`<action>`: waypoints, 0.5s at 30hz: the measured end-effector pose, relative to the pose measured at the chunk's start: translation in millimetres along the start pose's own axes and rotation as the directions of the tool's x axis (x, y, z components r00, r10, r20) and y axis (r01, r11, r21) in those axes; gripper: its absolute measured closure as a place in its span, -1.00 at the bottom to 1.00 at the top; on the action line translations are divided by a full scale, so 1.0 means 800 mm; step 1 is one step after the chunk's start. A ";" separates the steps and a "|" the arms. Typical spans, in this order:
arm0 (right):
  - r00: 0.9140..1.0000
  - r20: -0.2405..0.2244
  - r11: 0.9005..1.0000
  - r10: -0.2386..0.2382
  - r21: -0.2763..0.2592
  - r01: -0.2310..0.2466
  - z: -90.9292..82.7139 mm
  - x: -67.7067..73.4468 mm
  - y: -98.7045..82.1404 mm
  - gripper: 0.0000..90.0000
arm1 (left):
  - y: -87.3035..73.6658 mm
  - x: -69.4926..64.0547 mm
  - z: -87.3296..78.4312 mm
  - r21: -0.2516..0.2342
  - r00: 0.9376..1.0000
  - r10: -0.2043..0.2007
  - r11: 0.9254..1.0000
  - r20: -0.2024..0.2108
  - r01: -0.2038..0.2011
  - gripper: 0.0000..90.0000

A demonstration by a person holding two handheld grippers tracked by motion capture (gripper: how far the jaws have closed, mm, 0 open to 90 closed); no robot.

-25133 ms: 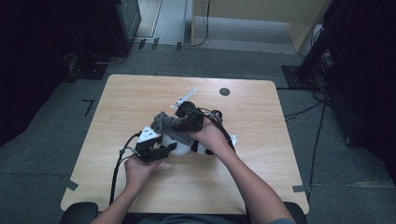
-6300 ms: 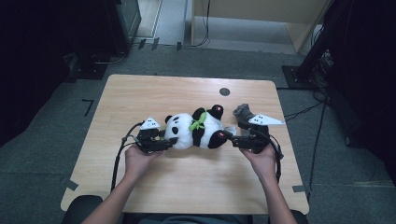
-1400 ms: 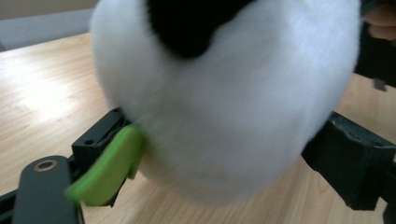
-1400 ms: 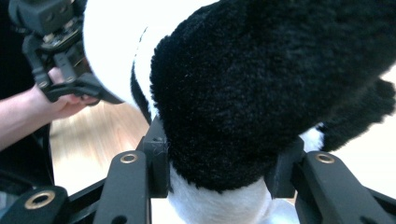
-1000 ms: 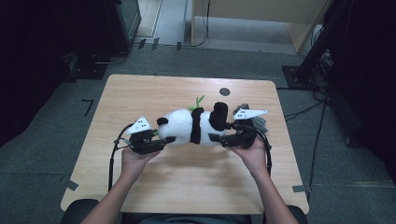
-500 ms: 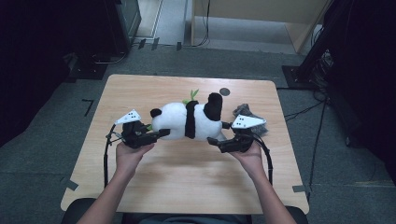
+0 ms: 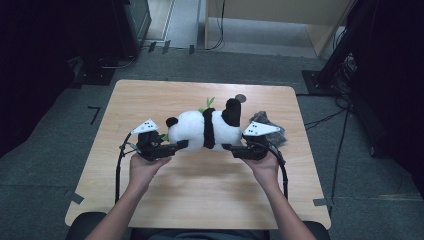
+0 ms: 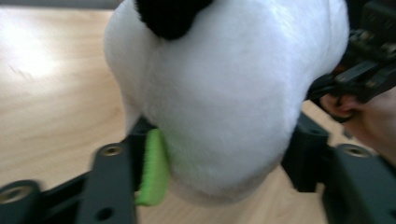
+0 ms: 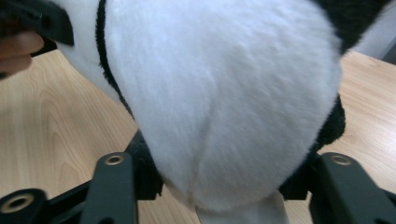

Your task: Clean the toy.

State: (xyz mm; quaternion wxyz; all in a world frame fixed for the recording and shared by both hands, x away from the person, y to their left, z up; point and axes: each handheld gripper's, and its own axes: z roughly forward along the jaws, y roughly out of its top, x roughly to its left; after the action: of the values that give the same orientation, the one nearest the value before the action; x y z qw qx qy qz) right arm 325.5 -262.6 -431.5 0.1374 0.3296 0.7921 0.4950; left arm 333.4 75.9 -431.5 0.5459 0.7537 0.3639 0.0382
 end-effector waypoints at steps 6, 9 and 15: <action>0.997 -0.014 0.997 0.076 0.019 -0.075 -0.013 -0.009 0.007 0.13 | -0.007 -0.002 0.005 -0.004 0.993 0.114 0.994 -0.020 -0.114 -0.46; 0.992 -0.016 0.993 0.122 0.005 -0.122 -0.023 -0.016 0.009 0.15 | -0.012 -0.003 0.005 -0.010 0.985 0.167 0.986 -0.042 -0.168 -0.43; 0.973 -0.070 0.975 0.220 -0.010 -0.221 -0.041 -0.027 0.011 0.14 | -0.021 -0.002 0.009 0.011 0.977 0.204 0.979 -0.063 -0.204 -0.43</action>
State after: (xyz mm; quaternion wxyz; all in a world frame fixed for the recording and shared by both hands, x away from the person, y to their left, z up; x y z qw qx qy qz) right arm 327.3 -297.0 -411.1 0.0571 0.3969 0.7506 0.5251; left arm 326.9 71.2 -448.0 0.5255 0.7867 0.3019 0.1172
